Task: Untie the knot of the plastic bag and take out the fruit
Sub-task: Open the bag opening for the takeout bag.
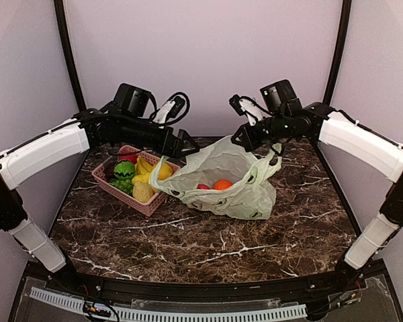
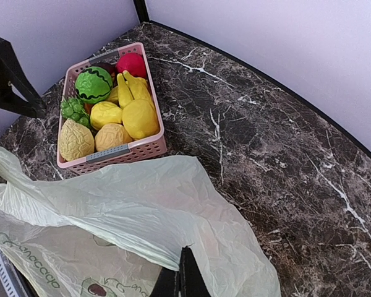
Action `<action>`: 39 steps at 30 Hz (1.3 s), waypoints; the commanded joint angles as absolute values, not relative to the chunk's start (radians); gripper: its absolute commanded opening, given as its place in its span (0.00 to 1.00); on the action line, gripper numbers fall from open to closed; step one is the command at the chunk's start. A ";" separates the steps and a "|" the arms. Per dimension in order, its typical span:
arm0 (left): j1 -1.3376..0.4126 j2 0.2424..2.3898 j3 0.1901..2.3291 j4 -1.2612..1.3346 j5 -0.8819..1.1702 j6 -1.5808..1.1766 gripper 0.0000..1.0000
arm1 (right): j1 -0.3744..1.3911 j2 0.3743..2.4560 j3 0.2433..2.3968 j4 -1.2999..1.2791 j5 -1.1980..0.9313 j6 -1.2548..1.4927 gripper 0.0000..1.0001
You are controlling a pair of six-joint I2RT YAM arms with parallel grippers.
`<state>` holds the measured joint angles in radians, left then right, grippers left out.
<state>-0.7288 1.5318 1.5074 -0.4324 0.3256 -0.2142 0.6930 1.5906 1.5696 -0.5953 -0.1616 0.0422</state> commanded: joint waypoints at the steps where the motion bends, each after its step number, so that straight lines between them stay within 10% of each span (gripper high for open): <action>1: -0.735 1.596 1.603 -0.564 0.321 -0.148 0.96 | 0.708 1.601 1.571 -0.574 -0.167 0.029 0.00; 11: -0.752 1.661 1.634 -0.602 0.374 -0.127 0.97 | 0.708 1.609 1.570 -0.577 -0.159 0.021 0.00; 29: -0.768 1.623 1.587 -0.561 0.372 -0.119 0.01 | 0.709 1.606 1.558 -0.572 -0.142 0.037 0.00; 35: -0.768 1.579 1.544 -0.517 0.347 -0.150 0.01 | 0.733 1.521 1.524 -0.561 -0.136 0.096 0.62; 39: -0.768 1.567 1.533 -0.506 0.335 -0.169 0.01 | 0.785 1.434 1.456 -0.513 -0.120 0.146 0.76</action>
